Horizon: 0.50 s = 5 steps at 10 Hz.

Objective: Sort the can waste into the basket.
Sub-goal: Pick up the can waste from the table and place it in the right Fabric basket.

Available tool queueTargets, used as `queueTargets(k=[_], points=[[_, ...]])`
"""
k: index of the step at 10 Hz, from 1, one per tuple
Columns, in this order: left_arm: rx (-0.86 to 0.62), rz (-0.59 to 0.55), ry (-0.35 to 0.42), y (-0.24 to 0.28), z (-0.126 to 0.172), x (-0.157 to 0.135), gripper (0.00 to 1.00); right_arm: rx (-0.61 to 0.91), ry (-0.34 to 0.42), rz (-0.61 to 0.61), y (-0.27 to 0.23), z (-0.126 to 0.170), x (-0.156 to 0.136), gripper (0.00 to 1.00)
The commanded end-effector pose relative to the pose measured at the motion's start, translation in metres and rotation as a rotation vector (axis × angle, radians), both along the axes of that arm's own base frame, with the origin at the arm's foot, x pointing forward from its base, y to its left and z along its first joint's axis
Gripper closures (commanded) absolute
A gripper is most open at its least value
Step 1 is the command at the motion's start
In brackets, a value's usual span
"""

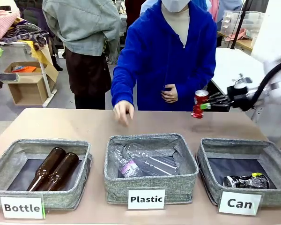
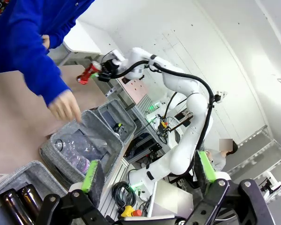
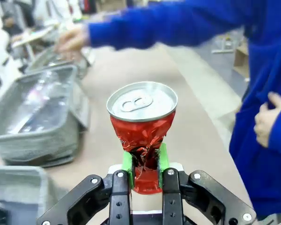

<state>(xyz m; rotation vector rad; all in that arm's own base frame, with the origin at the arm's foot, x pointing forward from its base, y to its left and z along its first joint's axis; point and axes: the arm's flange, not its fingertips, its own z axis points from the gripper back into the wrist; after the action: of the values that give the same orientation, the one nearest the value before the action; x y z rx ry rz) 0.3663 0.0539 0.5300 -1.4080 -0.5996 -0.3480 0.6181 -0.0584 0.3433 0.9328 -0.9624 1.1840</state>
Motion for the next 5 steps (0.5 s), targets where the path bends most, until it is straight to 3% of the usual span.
queueTargets(k=[1,3,5], points=[[-0.014,-0.003,0.006,0.001,0.003,-0.001,0.0,-0.089,0.095,0.113,-0.024,0.06,-0.055,1.0],[-0.014,-0.003,0.006,0.001,0.003,-0.001,0.0,-0.241,0.143,0.215,-0.045,0.1,-0.114,1.0],[-0.014,-0.003,0.006,0.001,0.003,-0.001,0.0,-0.432,0.226,0.272,-0.048,0.112,-0.176,1.0]])
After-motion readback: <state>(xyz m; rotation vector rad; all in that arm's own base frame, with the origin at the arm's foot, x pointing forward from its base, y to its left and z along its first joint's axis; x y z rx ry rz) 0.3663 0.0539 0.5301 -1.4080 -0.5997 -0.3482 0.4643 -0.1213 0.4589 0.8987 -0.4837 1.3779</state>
